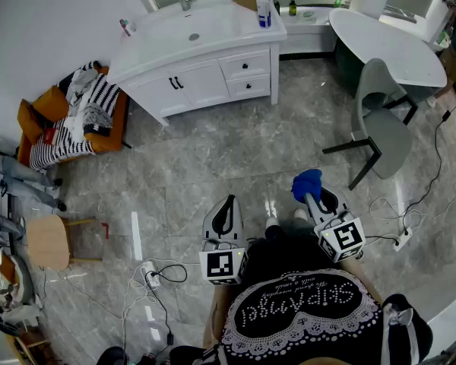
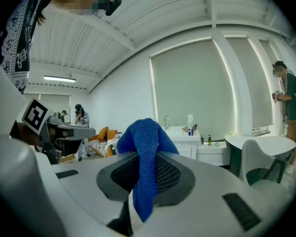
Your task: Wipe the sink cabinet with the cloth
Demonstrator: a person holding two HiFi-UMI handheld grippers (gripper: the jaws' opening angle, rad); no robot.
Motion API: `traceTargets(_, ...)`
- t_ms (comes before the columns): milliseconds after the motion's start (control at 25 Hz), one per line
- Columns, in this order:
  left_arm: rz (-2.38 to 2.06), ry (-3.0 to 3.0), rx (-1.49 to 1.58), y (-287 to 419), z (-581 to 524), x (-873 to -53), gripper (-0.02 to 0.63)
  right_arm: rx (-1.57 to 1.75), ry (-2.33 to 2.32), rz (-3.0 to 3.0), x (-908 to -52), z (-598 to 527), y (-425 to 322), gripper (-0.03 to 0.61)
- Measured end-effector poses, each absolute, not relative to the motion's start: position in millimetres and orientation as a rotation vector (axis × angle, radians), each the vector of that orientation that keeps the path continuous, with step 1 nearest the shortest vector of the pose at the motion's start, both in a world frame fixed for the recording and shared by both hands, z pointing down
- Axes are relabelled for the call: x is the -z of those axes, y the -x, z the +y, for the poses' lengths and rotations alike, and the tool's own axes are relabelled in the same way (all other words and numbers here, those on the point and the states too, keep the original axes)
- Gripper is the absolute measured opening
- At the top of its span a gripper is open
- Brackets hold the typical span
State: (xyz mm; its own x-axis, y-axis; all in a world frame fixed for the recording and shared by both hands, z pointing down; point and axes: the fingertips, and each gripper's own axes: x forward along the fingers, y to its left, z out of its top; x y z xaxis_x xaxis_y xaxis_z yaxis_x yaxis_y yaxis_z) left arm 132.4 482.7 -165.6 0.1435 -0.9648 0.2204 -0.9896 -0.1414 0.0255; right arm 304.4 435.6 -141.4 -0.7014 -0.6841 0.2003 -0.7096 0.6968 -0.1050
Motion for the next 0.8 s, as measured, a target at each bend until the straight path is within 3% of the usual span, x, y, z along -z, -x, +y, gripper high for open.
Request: traceTargets(800,-1.921,-2.226,-0.22,-121,473,160,0.008,-0.308,-1.121,-2.757,136,428,-297,0.061)
